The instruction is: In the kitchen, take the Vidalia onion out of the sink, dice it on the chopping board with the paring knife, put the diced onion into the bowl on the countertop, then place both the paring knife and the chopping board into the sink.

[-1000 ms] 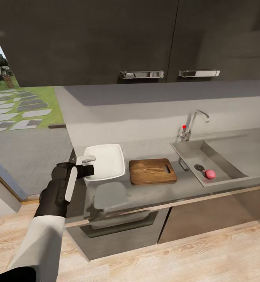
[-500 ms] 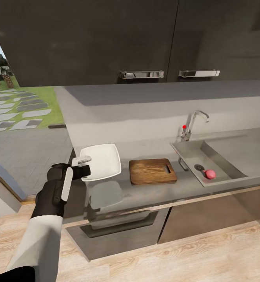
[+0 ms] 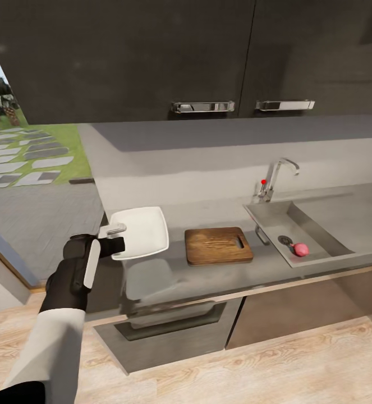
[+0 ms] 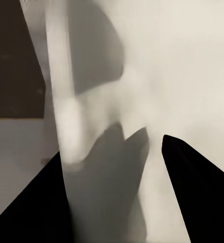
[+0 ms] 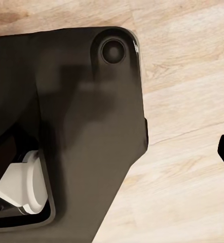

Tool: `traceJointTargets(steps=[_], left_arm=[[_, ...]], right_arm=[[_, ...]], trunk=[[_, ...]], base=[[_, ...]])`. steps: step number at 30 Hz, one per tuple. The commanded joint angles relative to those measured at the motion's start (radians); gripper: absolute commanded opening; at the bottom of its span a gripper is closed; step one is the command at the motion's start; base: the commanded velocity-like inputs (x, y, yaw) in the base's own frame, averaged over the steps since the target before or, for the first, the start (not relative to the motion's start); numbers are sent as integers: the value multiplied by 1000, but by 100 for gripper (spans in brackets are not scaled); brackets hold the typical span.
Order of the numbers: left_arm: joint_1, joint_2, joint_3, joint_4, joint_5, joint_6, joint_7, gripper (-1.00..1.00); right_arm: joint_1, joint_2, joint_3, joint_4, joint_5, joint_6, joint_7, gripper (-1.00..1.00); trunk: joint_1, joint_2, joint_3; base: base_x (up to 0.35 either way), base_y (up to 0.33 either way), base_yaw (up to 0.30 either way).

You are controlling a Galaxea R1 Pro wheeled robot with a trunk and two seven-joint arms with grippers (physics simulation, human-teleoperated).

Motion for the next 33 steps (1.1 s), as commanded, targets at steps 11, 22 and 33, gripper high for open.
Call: traceJointTargets(steps=[11,22,33], left_arm=[[-1,22,0,21,7,4,3,-100],[-1,23,-1,48,6,4,3,-100],[-1,21,-1,59,5,3,3,-100]], right_arm=[[0,1,-5,-2,3,0,-2,100],[0,1,-5,-1,3,0,-2,100],[0,1,-5,-1,3,0,-2,100]], trunk=[[1,-2,-2],[1,-2,-2],[1,-2,-2]], base=[[0,0,5],[0,0,131],[0,0,75]])
